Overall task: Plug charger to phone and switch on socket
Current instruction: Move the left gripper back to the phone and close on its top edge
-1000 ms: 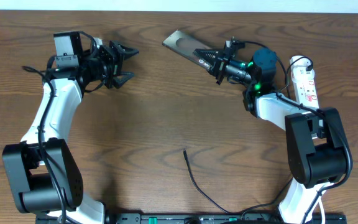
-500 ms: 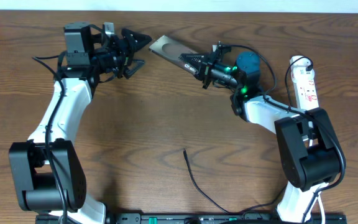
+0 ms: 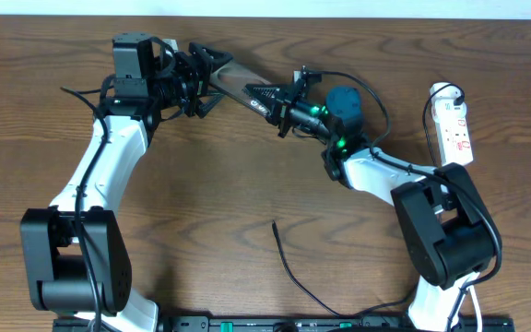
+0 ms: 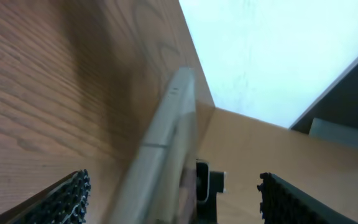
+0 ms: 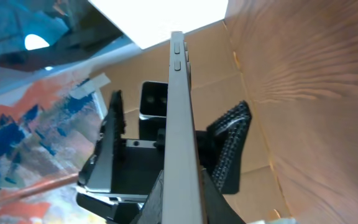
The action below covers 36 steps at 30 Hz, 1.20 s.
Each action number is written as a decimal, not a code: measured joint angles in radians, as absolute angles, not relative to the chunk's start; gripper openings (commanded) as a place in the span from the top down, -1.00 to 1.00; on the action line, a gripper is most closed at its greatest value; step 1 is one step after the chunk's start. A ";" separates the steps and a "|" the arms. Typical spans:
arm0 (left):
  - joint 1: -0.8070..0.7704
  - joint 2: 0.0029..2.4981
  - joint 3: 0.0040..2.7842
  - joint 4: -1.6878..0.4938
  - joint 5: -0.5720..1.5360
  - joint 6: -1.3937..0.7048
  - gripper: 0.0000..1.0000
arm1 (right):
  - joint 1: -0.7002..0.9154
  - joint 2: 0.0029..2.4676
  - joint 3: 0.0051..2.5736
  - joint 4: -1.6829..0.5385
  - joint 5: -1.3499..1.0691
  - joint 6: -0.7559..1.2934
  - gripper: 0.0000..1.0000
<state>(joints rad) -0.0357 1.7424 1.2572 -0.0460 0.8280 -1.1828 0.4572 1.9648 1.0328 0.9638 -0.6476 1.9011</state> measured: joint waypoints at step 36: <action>-0.036 1.742 1.257 -0.043 0.753 -1.208 0.36 | 0.537 1.965 1.033 0.970 -0.526 2.039 0.97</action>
